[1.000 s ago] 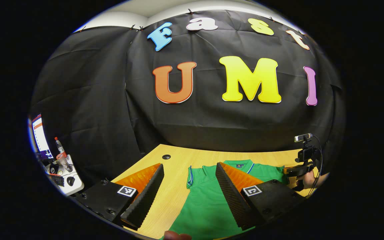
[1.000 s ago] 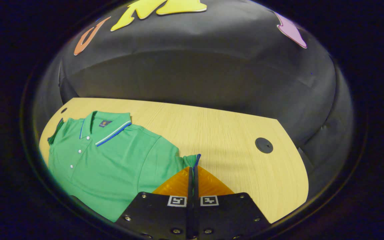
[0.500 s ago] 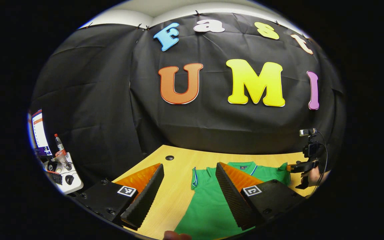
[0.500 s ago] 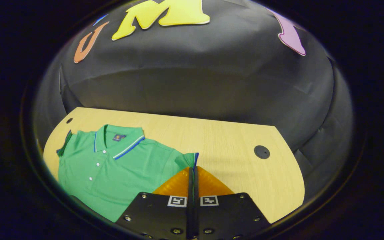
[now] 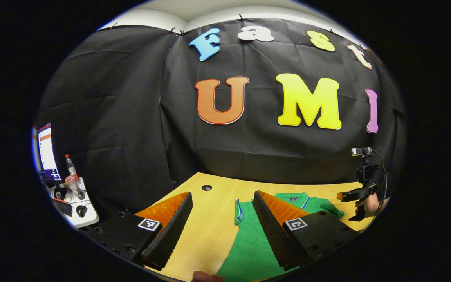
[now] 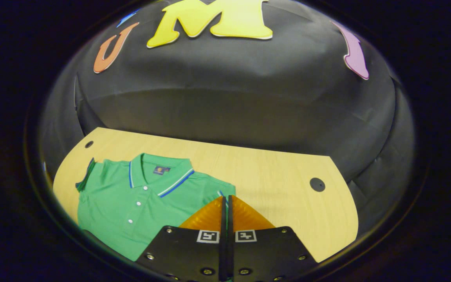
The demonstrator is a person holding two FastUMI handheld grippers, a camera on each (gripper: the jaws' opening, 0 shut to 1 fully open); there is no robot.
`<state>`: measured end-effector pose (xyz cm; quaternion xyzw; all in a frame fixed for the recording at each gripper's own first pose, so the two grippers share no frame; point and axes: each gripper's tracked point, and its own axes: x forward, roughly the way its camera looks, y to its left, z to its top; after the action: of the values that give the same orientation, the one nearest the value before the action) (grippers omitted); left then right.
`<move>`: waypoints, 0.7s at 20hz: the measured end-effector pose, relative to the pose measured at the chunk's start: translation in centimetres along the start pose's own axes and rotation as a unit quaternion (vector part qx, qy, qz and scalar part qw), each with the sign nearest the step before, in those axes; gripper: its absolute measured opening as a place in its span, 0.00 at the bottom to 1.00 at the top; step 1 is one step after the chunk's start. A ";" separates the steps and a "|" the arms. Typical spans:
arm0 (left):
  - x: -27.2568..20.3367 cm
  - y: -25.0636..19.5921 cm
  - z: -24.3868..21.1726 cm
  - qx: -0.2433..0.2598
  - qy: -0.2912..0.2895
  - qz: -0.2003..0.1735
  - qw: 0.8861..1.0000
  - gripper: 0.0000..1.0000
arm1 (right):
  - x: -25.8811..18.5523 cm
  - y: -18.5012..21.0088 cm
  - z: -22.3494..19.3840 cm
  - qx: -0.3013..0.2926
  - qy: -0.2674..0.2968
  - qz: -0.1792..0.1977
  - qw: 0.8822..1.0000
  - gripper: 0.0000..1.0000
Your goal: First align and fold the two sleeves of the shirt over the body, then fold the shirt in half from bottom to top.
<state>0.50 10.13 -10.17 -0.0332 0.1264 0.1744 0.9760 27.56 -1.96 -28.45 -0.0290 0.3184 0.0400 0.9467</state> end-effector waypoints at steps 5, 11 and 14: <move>0.6 2.1 -0.4 -0.013 -0.004 0.002 1.000 1.00 | -0.8 2.6 1.0 -0.020 -0.004 0.003 1.000 0.00; 1.3 3.0 0.1 -0.018 -0.014 -0.018 1.000 0.99 | -3.1 5.4 1.9 -0.026 -0.014 0.017 0.999 0.00; 3.2 2.5 -0.6 -0.023 -0.002 -0.052 0.998 0.99 | -5.8 7.3 2.6 -0.021 -0.027 0.031 0.999 0.00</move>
<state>2.35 13.48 -11.59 -0.0614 0.1189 0.1261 0.9829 23.84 5.22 -23.07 -0.0380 0.2923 0.0766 0.9525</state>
